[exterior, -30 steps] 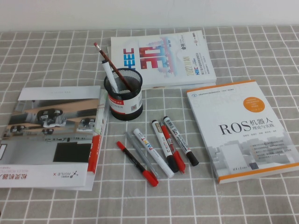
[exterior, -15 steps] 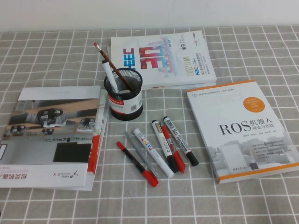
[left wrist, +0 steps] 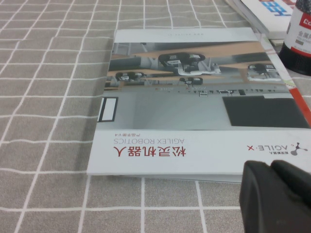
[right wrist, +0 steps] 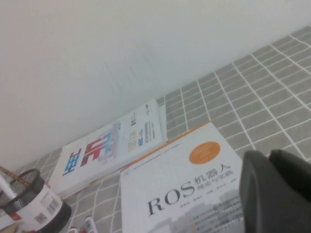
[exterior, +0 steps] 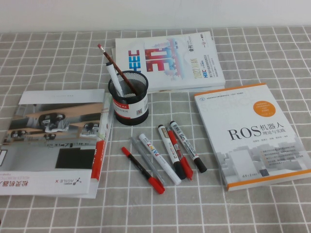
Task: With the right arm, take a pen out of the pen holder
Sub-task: 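Take a marker out of the pen holder and lay it on the table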
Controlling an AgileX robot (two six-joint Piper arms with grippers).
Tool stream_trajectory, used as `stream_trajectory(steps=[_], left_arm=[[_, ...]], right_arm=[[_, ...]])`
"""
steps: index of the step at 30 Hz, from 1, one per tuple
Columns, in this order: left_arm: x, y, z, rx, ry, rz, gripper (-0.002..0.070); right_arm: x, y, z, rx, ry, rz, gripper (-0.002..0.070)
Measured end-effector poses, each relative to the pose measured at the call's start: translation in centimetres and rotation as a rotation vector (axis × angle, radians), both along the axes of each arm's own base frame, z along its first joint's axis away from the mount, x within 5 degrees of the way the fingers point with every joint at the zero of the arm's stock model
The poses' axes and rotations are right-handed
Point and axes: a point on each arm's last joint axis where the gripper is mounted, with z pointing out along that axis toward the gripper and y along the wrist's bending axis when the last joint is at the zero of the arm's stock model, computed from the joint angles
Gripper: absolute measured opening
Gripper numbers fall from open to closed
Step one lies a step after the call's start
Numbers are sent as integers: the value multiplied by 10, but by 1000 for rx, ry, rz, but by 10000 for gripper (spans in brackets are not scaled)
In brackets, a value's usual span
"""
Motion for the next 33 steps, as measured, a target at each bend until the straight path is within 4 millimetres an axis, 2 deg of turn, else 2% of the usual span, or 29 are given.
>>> stream_trajectory(steps=[4, 10, 15, 18, 23, 33], left_arm=[[0, 0, 0, 0, 0, 0, -3], [0, 0, 0, 0, 0, 0, -3], [0, 0, 0, 0, 0, 0, -3], [0, 0, 0, 0, 0, 0, -3], [0, 0, 0, 0, 0, 0, -3], [0, 0, 0, 0, 0, 0, -3]], right_arm=[[-1, 4, -1, 45, 41, 39, -13], [-4, 12, 31, 39, 87, 135, -13], [3, 22, 57, -24, 263, 247, -13], [11, 27, 64, -80, 431, 326, -13], [29, 30, 64, -178, 616, 401, -13], [83, 33, 69, -261, 758, 481, -13]])
